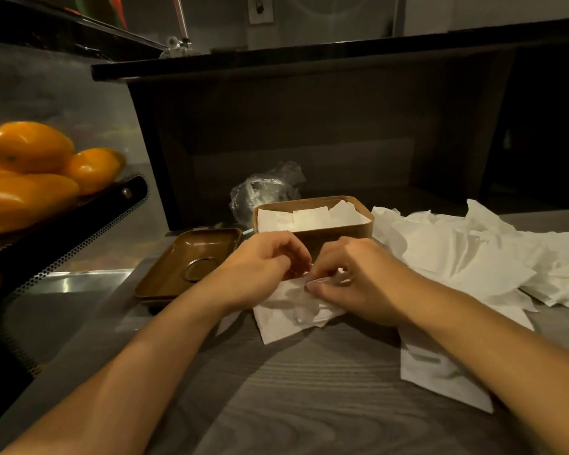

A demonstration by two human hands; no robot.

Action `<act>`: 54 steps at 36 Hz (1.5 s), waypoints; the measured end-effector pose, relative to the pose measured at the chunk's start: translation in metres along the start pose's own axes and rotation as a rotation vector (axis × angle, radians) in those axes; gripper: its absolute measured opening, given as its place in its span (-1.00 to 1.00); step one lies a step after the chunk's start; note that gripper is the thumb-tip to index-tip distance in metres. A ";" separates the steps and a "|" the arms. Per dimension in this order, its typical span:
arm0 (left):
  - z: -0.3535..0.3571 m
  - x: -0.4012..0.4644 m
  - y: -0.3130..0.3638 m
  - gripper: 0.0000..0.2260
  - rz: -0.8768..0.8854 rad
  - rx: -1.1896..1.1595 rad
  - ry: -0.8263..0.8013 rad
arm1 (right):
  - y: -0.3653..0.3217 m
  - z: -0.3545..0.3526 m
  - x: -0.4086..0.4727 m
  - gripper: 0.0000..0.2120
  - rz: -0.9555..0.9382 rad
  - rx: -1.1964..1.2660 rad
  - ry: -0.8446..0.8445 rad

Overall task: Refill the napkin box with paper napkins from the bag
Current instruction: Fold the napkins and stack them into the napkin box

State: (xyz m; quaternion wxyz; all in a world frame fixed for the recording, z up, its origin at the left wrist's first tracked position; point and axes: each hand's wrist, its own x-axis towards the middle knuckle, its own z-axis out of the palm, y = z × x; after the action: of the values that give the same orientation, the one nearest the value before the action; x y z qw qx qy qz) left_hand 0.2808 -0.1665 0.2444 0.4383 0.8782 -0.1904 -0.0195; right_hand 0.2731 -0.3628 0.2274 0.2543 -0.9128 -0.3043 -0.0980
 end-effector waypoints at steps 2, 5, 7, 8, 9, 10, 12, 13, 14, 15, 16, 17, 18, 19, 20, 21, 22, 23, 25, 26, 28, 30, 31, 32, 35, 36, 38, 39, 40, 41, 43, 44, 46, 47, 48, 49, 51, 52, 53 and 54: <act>-0.001 0.000 0.001 -0.77 0.017 0.069 -0.048 | 0.002 -0.005 -0.002 -0.86 0.040 0.041 0.001; -0.003 -0.003 0.005 -0.79 0.025 0.065 -0.103 | 0.002 -0.012 -0.004 -0.86 0.053 0.034 0.004; -0.003 -0.005 0.007 -0.79 0.040 0.046 -0.129 | 0.002 -0.015 -0.004 -0.87 0.052 0.038 0.020; -0.003 -0.005 0.007 -0.81 0.051 0.058 -0.143 | 0.002 -0.016 -0.004 -0.87 0.054 0.043 0.024; -0.003 -0.005 0.007 -0.84 0.058 0.098 -0.160 | 0.002 -0.016 -0.004 -0.86 0.058 0.043 0.023; -0.002 -0.004 0.006 -0.84 0.061 0.166 -0.176 | 0.002 -0.015 -0.004 -0.86 0.062 0.039 0.019; 0.001 -0.003 0.005 -0.71 0.071 0.328 -0.195 | 0.003 -0.013 -0.003 -0.86 0.065 0.019 0.003; 0.002 -0.003 0.006 -0.67 0.075 0.383 -0.206 | 0.004 -0.012 -0.003 -0.86 0.065 0.007 -0.009; 0.002 -0.003 0.006 -0.65 0.083 0.412 -0.213 | 0.006 -0.011 -0.003 -0.86 0.069 0.003 -0.021; 0.002 -0.004 0.006 -0.64 0.085 0.424 -0.217 | 0.008 -0.010 -0.003 -0.86 0.079 0.009 -0.035; 0.002 -0.003 0.006 -0.64 0.086 0.425 -0.214 | 0.010 -0.010 -0.003 -0.86 0.091 0.021 -0.050; 0.000 -0.003 0.006 -0.63 0.082 0.425 -0.211 | 0.012 -0.009 -0.004 -0.86 0.102 0.032 -0.062; -0.001 -0.003 0.005 -0.62 0.077 0.425 -0.207 | 0.014 -0.009 -0.005 -0.86 0.111 0.041 -0.070; -0.002 -0.003 0.005 -0.61 0.071 0.421 -0.207 | 0.015 -0.008 -0.005 -0.85 0.120 0.048 -0.075; -0.003 -0.003 0.004 -0.61 0.068 0.413 -0.209 | 0.017 -0.009 -0.006 -0.85 0.130 0.054 -0.078; -0.003 -0.003 0.003 -0.61 0.066 0.404 -0.210 | 0.017 -0.009 -0.006 -0.85 0.140 0.058 -0.082; -0.003 -0.003 0.003 -0.63 0.066 0.393 -0.211 | 0.018 -0.010 -0.006 -0.85 0.147 0.059 -0.085; -0.004 -0.002 0.002 -0.65 0.068 0.381 -0.211 | 0.018 -0.010 -0.006 -0.86 0.151 0.057 -0.088; -0.004 -0.002 0.002 -0.68 0.069 0.354 -0.208 | 0.018 -0.011 -0.006 -0.87 0.156 0.055 -0.093; -0.004 -0.002 0.002 -0.70 0.070 0.346 -0.204 | 0.018 -0.012 -0.006 -0.87 0.160 0.059 -0.094; -0.005 -0.002 0.000 -0.72 0.072 0.345 -0.193 | 0.017 -0.013 -0.006 -0.85 0.170 0.064 -0.098; -0.005 -0.001 -0.001 -0.75 0.075 0.345 -0.175 | 0.016 -0.013 -0.006 -0.84 0.176 0.068 -0.104; -0.004 -0.001 -0.002 -0.76 0.080 0.350 -0.165 | 0.016 -0.014 -0.006 -0.85 0.178 0.073 -0.106; -0.004 0.000 -0.002 -0.75 0.085 0.361 -0.161 | 0.015 -0.014 -0.007 -0.87 0.180 0.079 -0.107; -0.001 -0.001 -0.002 -0.76 0.109 0.412 -0.150 | 0.014 -0.014 -0.009 -0.85 0.176 0.115 -0.110; 0.000 -0.001 -0.002 -0.78 0.116 0.426 -0.131 | 0.014 -0.014 -0.009 -0.83 0.179 0.128 -0.111; 0.003 -0.001 -0.001 -0.81 0.118 0.440 -0.085 | 0.013 -0.015 -0.009 -0.85 0.188 0.127 -0.118; 0.004 -0.001 0.000 -0.82 0.118 0.445 -0.071 | 0.013 -0.015 -0.008 -0.85 0.186 0.110 -0.120; 0.005 -0.001 0.001 -0.83 0.119 0.448 -0.065 | 0.014 -0.016 -0.008 -0.85 0.182 0.083 -0.120; 0.005 -0.001 0.002 -0.84 0.120 0.448 -0.062 | 0.014 -0.016 -0.008 -0.85 0.178 0.057 -0.114; 0.005 -0.002 0.004 -0.85 0.130 0.436 -0.037 | 0.013 -0.018 -0.009 -0.88 0.166 0.046 -0.080; 0.004 -0.002 0.005 -0.85 0.135 0.425 -0.016 | 0.012 -0.020 -0.009 -0.92 0.158 0.062 -0.053; 0.003 -0.002 0.005 -0.85 0.143 0.412 0.030 | 0.009 -0.024 -0.009 -0.97 0.141 0.102 0.000; 0.002 -0.003 0.005 -0.85 0.147 0.415 0.054 | 0.009 -0.025 -0.008 -0.94 0.133 0.118 0.024; 0.002 -0.003 0.005 -0.85 0.158 0.421 0.078 | 0.009 -0.026 -0.008 -0.93 0.128 0.132 0.040; 0.002 -0.003 0.005 -0.85 0.179 0.427 0.101 | 0.008 -0.027 -0.008 -0.92 0.125 0.146 0.051; 0.002 -0.003 0.005 -0.86 0.244 0.431 0.150 | 0.007 -0.027 -0.008 -0.77 0.123 0.182 0.072; 0.002 -0.004 0.006 -0.86 0.281 0.419 0.181 | 0.006 -0.028 -0.009 -0.68 0.125 0.209 0.092; 0.001 -0.004 0.007 -0.87 0.315 0.383 0.212 | 0.004 -0.029 -0.009 -0.62 0.130 0.242 0.120; 0.000 -0.004 0.008 -0.86 0.341 0.322 0.236 | 0.002 -0.030 -0.010 -0.58 0.136 0.285 0.151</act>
State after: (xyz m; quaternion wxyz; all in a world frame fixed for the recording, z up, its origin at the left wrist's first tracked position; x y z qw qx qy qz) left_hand 0.2739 -0.1697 0.2500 0.3088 0.8882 -0.2838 0.1876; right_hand 0.2654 -0.3848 0.2488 0.4092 -0.8760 -0.2327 -0.1047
